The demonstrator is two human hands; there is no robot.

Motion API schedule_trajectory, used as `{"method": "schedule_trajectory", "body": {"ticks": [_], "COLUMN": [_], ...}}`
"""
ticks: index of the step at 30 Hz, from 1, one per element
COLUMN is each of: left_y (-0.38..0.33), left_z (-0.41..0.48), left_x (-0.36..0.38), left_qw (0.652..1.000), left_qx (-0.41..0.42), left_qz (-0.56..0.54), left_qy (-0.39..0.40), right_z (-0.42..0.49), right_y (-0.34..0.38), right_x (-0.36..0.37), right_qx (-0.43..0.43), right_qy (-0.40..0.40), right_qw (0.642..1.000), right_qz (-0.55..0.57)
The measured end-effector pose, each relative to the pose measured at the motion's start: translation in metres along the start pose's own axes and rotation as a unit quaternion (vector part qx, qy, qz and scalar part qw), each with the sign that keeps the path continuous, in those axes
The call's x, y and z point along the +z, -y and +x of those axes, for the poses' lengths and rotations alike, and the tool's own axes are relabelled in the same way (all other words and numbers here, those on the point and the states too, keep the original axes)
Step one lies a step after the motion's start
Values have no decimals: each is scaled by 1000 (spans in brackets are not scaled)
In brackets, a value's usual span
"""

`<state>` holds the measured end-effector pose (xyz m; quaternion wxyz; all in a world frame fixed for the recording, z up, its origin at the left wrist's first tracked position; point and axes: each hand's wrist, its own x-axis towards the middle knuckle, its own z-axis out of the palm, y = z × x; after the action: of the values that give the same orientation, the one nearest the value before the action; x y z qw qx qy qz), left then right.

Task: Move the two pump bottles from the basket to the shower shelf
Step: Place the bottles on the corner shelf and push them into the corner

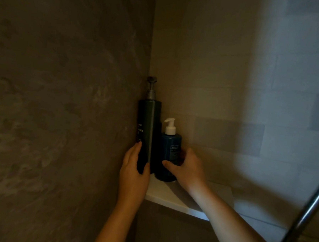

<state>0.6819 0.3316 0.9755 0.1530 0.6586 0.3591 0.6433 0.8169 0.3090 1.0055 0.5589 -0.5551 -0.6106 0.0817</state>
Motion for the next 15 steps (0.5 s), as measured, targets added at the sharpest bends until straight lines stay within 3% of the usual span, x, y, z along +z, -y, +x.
{"method": "schedule_trajectory", "body": {"ticks": [10,15], "left_y": [2,0], "left_z": [2,3], "left_x": [-1,1], "left_qw": [1000,998], "left_qx": [9,16], "left_qz": [16,54], "left_qy": [25,4], "right_z": [7,3], "right_y": [-1,0], "right_x": [-9,-14], "right_qx": [30,26], "right_qy": [63,55], "right_qw": [997,998], "right_qz": [23,25]}}
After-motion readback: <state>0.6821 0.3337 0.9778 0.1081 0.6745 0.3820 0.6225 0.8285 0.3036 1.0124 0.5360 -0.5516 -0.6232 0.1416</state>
